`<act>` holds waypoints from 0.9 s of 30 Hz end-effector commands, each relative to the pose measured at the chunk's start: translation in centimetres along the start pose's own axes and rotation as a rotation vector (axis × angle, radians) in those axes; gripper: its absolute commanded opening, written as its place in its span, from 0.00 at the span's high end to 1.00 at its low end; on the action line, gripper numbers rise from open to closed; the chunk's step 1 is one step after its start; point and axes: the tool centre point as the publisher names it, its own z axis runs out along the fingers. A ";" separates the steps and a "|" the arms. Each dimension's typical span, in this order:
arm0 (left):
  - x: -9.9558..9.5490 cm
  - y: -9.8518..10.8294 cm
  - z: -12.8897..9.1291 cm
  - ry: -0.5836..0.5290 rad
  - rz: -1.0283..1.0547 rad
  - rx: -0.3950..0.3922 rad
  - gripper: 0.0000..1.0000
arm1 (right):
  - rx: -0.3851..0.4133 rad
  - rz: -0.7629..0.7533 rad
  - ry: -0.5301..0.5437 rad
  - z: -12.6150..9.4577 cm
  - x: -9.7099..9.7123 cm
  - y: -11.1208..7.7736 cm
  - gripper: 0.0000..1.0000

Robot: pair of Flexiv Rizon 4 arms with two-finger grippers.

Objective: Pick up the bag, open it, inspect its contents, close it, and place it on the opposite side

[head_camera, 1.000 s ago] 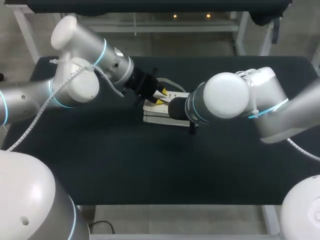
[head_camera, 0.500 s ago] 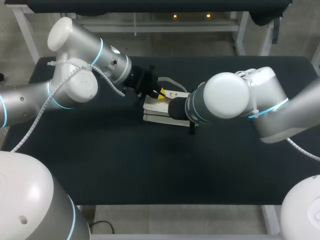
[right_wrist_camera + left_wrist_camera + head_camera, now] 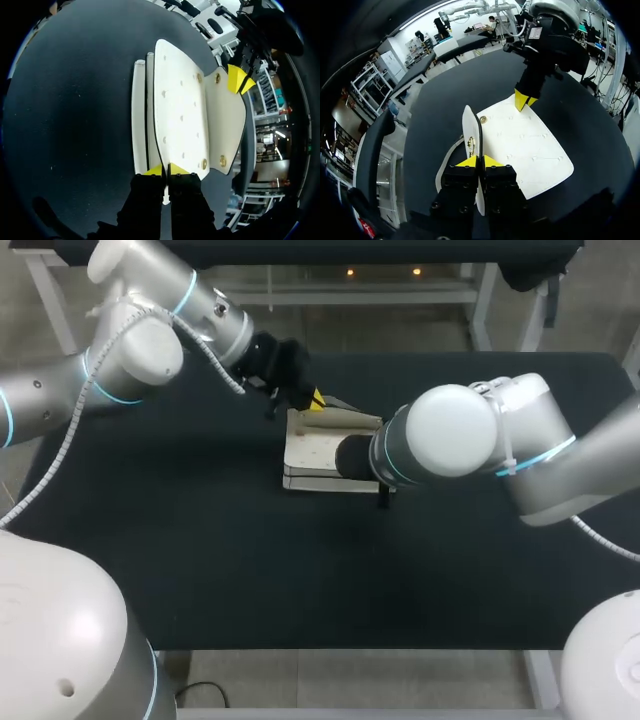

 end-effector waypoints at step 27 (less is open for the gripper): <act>2.8 0.3 1.2 -0.108 0.091 -0.057 0.59 | -0.005 0.001 -0.004 0.1 0.2 -0.2 1.00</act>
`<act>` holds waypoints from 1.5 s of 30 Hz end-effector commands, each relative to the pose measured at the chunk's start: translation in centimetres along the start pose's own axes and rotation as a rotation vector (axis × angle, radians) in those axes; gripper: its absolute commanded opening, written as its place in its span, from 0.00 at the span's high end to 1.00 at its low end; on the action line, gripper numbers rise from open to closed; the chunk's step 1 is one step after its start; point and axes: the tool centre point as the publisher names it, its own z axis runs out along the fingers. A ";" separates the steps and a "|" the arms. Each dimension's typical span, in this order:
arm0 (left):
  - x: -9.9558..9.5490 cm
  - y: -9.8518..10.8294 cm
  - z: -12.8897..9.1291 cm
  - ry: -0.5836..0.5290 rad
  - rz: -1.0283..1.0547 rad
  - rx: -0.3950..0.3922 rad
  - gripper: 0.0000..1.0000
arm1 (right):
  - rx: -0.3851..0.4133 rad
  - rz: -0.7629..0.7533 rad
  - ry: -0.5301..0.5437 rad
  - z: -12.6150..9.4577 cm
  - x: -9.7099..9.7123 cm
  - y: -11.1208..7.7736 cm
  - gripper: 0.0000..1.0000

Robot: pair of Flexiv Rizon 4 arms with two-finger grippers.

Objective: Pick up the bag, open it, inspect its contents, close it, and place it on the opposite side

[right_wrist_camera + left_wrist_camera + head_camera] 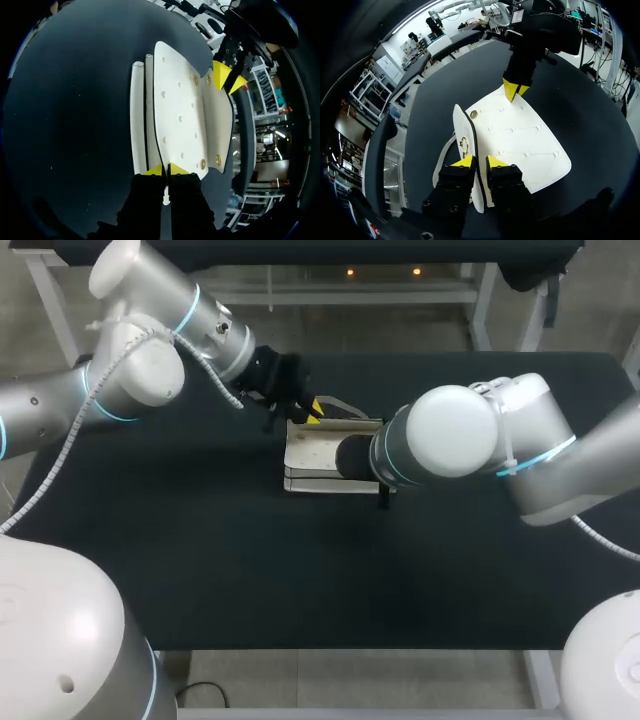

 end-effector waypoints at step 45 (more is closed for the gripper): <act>-2.5 2.1 2.7 -0.134 -0.195 -0.064 0.24 | -0.005 0.001 -0.004 0.1 0.2 -0.2 1.00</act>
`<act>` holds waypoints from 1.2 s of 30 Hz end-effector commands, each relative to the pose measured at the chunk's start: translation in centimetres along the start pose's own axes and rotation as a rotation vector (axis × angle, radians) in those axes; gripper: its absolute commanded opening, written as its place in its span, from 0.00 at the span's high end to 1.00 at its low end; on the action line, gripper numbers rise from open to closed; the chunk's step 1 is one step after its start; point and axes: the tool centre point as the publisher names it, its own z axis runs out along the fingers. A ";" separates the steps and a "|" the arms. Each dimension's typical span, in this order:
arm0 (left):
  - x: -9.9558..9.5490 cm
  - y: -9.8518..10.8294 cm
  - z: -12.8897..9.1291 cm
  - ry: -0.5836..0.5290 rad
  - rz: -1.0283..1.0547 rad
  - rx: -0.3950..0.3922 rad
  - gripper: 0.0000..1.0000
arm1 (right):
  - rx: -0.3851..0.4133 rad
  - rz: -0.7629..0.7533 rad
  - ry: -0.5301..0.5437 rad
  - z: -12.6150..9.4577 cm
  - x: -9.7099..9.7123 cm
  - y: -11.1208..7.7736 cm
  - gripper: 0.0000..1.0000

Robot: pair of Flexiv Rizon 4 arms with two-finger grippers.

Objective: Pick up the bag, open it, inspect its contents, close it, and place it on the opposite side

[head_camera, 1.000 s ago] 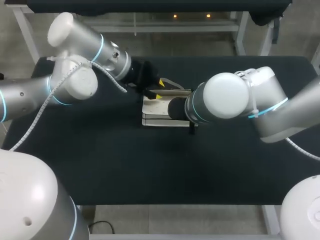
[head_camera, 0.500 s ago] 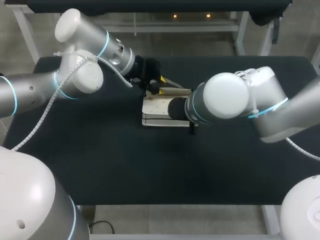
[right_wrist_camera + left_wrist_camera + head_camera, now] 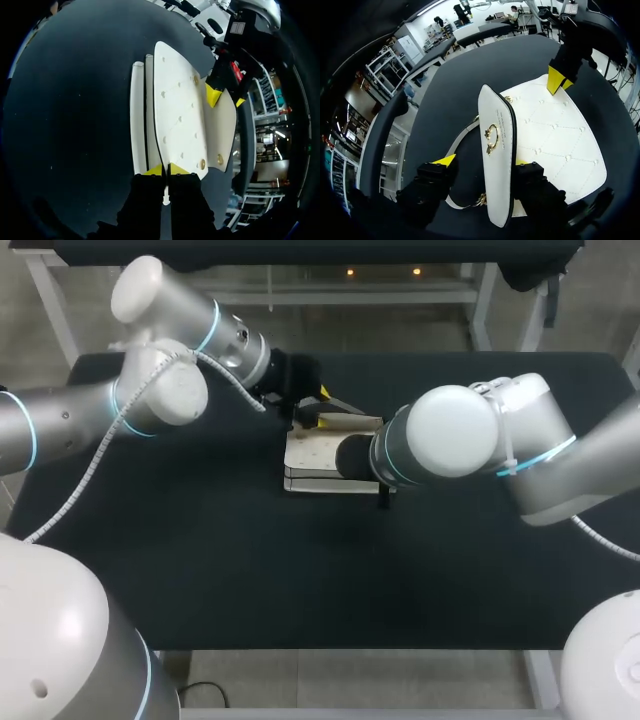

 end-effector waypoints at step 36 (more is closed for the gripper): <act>-0.7 1.4 1.3 0.047 -0.135 0.043 1.00 | -0.005 0.001 -0.004 0.1 0.2 -0.2 1.00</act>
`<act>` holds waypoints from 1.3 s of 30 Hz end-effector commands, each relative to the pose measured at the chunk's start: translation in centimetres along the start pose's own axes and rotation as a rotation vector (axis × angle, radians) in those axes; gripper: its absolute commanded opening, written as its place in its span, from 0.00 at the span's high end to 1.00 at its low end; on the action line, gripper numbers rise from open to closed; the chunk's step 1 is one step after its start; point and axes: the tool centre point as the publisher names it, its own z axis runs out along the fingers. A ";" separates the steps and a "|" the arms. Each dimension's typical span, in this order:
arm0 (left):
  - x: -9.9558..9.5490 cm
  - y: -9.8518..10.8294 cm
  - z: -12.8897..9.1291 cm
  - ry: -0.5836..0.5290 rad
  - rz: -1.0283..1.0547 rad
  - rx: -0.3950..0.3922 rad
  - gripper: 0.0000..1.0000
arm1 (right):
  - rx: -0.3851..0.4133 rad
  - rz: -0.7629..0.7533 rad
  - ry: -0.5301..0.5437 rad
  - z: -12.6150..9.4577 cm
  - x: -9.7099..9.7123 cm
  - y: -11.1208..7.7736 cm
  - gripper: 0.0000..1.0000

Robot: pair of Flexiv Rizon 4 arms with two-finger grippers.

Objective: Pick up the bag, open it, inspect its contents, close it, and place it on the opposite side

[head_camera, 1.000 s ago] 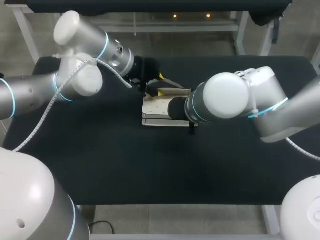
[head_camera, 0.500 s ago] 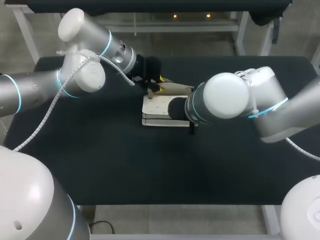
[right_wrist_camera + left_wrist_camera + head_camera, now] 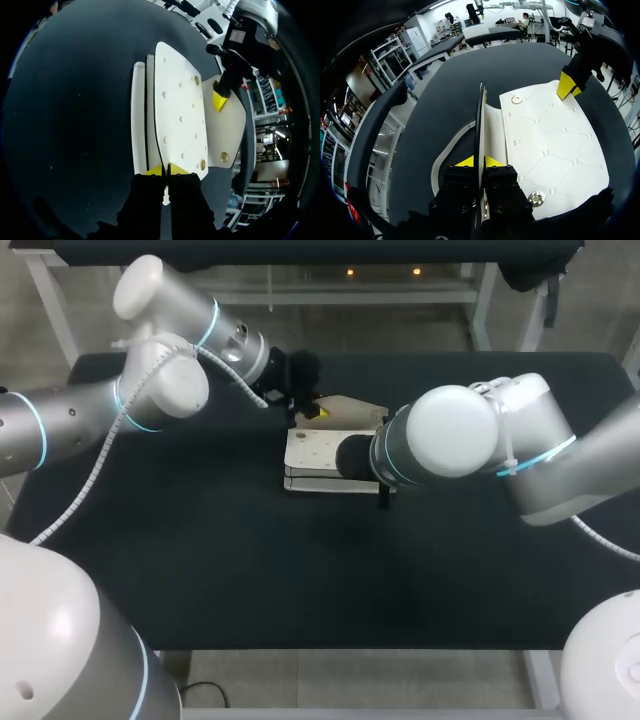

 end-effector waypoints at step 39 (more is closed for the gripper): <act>-0.5 -5.7 -10.2 0.030 0.075 0.014 1.00 | -0.017 -0.100 0.014 -9.8 -4.0 1.4 1.00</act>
